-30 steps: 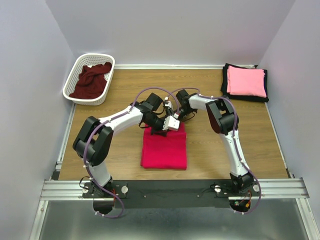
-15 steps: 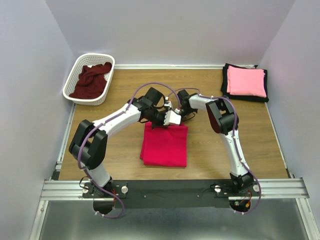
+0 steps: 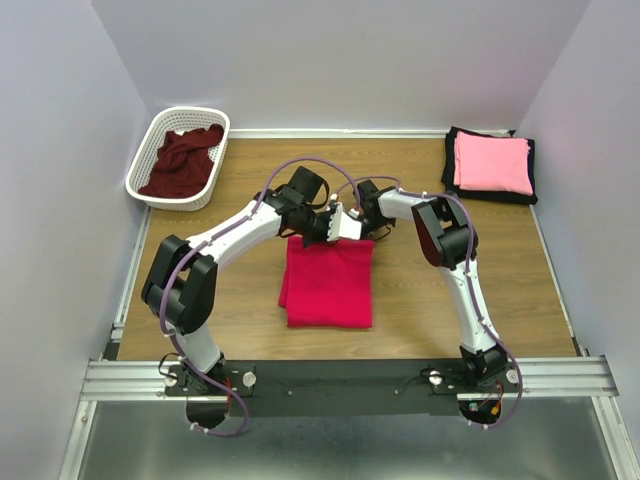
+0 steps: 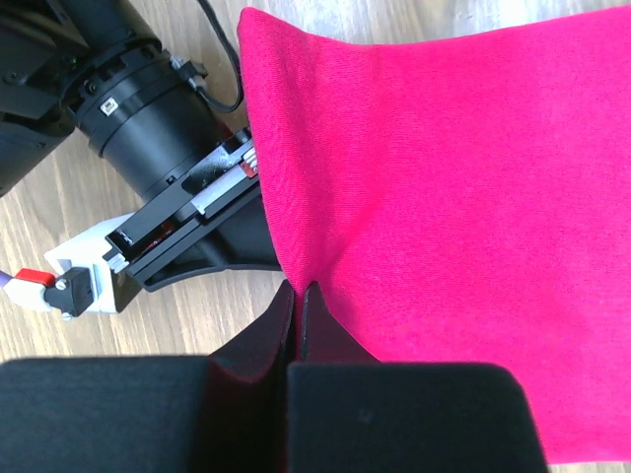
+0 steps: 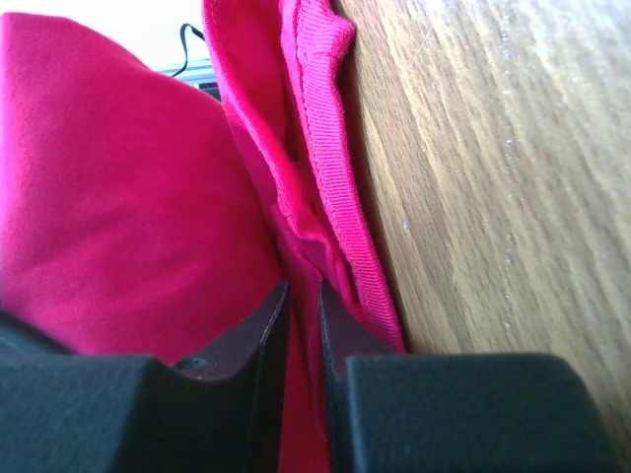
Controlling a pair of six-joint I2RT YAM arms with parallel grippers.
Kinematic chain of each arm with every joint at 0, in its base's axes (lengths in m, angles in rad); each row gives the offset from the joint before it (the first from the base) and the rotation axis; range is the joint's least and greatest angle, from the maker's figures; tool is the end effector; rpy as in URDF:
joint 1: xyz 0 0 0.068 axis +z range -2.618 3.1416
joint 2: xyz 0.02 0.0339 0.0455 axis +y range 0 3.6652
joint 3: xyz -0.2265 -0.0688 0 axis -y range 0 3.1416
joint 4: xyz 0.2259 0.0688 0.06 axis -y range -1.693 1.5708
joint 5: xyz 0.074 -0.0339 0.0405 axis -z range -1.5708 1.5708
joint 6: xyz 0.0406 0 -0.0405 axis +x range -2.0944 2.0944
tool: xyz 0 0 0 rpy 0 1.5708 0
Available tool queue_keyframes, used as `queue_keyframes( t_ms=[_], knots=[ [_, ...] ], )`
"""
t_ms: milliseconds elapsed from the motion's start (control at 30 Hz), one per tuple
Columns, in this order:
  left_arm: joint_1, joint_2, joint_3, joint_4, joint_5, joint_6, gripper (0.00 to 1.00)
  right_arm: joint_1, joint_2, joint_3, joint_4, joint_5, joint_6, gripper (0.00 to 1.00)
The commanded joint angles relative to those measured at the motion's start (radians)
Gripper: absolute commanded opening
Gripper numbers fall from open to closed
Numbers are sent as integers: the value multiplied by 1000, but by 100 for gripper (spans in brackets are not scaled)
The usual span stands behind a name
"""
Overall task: Fold and stack the t-shirts
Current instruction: Fold the tshirt
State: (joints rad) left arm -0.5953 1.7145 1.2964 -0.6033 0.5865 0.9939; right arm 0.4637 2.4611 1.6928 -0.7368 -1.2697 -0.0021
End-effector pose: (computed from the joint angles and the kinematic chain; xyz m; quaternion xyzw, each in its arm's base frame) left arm 0.2685 -0.2090 0.2088 0.7124 0.5896 -0.2213 0.3096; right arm 0.3456 0.2162 0.0563 0.2047 -0.7785 -0.5831 0.1099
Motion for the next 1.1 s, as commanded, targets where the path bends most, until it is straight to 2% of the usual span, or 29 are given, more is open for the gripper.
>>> queue_keyframes(
  t_ms=[0,467,1067],
  knots=[
    [11,17,24,27,-17,22,0,3,82,-45,13,95,-72,24],
    [8,-58,-40,48,16,35,0,1,-13,56,8,227,-85,29],
    [-44,-127,-120,56,26,78,0,3,-105,125,-6,224,-91,38]
  ],
)
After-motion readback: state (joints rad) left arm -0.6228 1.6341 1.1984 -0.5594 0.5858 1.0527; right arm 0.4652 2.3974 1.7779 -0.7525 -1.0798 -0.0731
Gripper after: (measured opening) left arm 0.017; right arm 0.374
